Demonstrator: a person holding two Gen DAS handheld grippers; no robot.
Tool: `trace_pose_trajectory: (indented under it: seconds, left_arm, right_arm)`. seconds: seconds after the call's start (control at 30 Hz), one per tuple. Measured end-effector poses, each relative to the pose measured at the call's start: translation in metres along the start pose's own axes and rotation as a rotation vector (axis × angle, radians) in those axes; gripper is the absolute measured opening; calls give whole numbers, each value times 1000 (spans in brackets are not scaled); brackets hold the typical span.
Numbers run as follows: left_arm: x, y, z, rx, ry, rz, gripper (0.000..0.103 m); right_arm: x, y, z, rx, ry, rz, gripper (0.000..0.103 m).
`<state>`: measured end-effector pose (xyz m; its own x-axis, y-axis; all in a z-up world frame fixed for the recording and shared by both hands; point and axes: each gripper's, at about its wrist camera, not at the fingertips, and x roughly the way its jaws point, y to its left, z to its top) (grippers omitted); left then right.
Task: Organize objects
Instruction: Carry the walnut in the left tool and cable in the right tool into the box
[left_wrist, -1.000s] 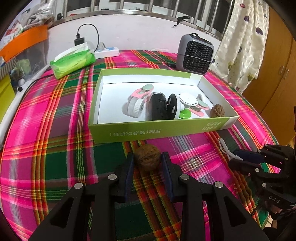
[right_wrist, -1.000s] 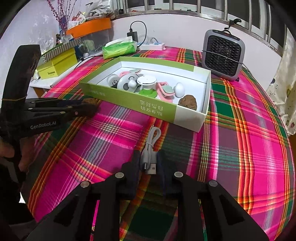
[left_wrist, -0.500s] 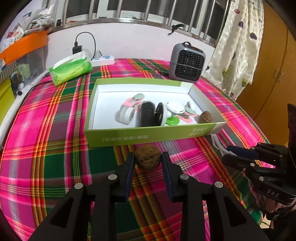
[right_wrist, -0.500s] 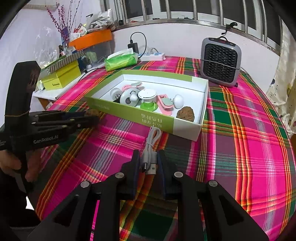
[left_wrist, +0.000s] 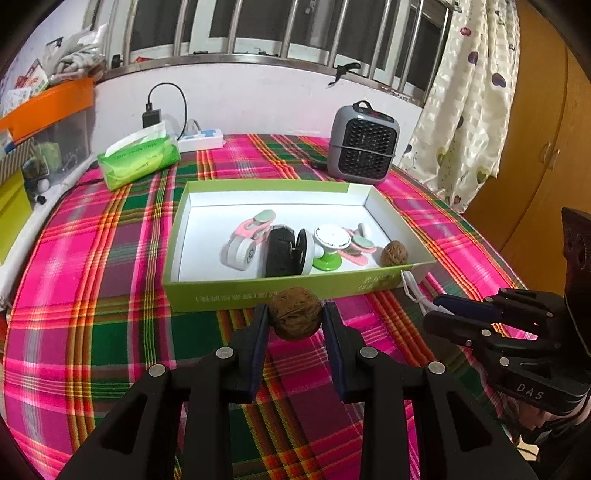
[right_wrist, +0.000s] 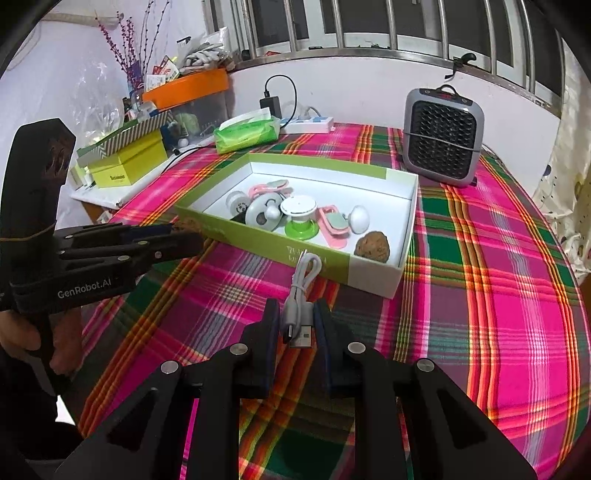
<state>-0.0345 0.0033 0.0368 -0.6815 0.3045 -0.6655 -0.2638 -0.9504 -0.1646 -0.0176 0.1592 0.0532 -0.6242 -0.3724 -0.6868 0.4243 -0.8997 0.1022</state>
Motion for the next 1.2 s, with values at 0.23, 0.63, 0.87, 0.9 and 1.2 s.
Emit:
trace_pose_trajectory:
  seconds: [0.23,0.63,0.87,0.9,1.2]
  left_arm:
    - [-1,-2,7,6,-14,10,27]
    - [-1,-9,23,36,-42,34,27]
    - [4,-8,34,42,-54,55,27]
    - [4,-7,36,43,-55,57,27]
    - [15,-3,45,48,-48,67,27]
  right_arm:
    - [-2,2,7,-11,-22,4,20]
    - [0,1,23,-29,-52,15,20]
    - [3,-3,31,-30,-62,13,20]
    - [4,-4,33,-29,-64,13,20]
    - [10,-7,43,-31,-73,11,20]
